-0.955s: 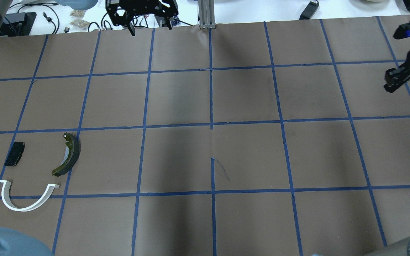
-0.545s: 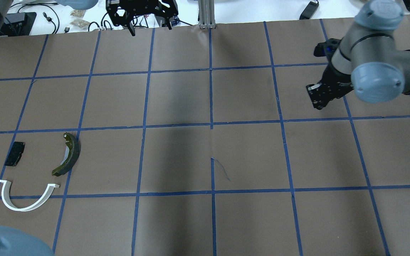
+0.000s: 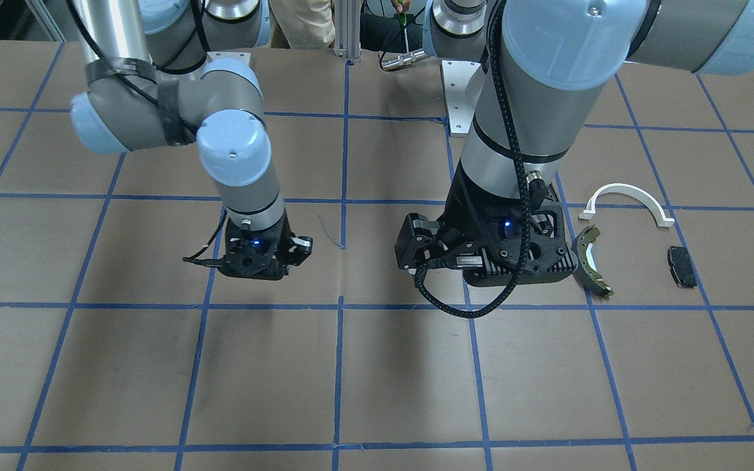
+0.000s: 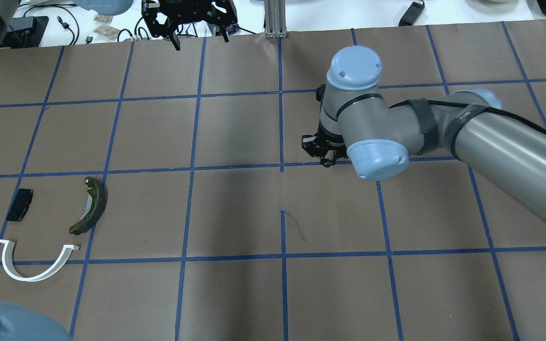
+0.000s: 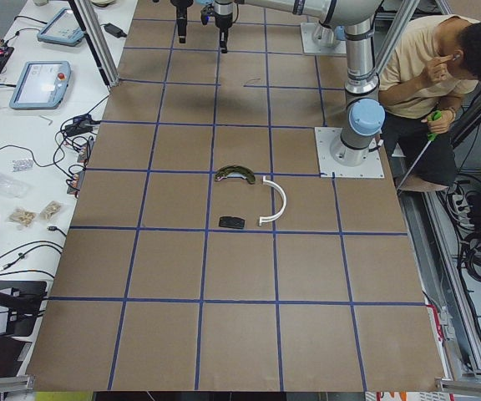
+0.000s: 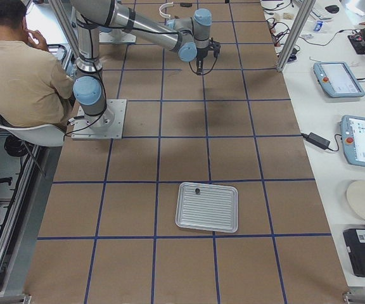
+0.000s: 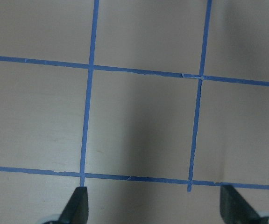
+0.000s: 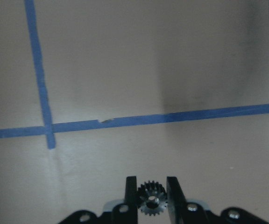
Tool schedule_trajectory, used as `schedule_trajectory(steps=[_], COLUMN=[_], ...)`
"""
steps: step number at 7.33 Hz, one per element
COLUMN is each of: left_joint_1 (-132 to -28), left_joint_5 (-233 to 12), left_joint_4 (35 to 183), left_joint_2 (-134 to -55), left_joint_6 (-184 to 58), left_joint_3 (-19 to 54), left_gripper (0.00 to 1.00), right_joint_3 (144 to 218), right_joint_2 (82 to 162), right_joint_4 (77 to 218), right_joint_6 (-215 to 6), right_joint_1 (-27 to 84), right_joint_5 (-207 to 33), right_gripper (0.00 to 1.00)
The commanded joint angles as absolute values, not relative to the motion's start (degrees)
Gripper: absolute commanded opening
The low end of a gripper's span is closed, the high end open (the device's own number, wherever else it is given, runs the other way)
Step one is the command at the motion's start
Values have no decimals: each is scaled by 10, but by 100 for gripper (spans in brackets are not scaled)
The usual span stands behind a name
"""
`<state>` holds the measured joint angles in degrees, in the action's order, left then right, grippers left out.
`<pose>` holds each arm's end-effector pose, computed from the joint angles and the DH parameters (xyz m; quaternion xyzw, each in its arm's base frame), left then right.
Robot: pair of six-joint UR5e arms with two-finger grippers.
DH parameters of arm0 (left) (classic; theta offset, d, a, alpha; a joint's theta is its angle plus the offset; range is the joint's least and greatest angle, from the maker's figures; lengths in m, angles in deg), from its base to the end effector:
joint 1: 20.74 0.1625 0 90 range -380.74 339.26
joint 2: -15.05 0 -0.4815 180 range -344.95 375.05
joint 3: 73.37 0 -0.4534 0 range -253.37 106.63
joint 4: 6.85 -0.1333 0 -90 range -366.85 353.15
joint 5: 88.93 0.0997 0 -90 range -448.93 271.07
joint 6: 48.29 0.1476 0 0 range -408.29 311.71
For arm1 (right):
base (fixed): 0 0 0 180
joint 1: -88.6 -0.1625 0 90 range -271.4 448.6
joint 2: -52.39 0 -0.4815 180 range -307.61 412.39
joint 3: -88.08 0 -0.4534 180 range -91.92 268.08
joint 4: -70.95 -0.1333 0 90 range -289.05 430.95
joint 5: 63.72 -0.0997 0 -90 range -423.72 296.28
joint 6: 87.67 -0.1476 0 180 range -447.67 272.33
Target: Place bearing gear from tray to pile
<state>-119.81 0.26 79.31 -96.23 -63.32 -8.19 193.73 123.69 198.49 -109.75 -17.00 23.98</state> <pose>-0.2512 -0.7145 0.5056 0.0514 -0.9966 0.0615 0.0203 0.3053 -0.5756 0.2210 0.0559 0.9978 -0.0199 0.0280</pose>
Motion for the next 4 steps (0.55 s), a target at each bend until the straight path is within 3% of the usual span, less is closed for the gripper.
schedule_trajectory(steps=[1, 2, 3, 4], left_joint_1=[-1198, -1198, -1198, -1199], left_joint_5=[5, 6, 5, 5], left_joint_4=[791, 790, 790, 790], left_joint_2=[-962, -962, -963, -963], left_joint_6=[-633, -633, -633, -633], left_joint_3=[-78, -78, -78, -77], left_gripper=[100, 100, 100, 100], right_joint_3=[1935, 1935, 1935, 1930], right_joint_2=[1183, 1172, 1172, 1176], right_joint_4=[2068, 2084, 2080, 2079], right_joint_6=[-1210, -1225, -1217, -1158], right_joint_1=[-239, -247, -246, -227], right_joint_5=[197, 189, 193, 199], right_gripper=[0, 1, 55, 100])
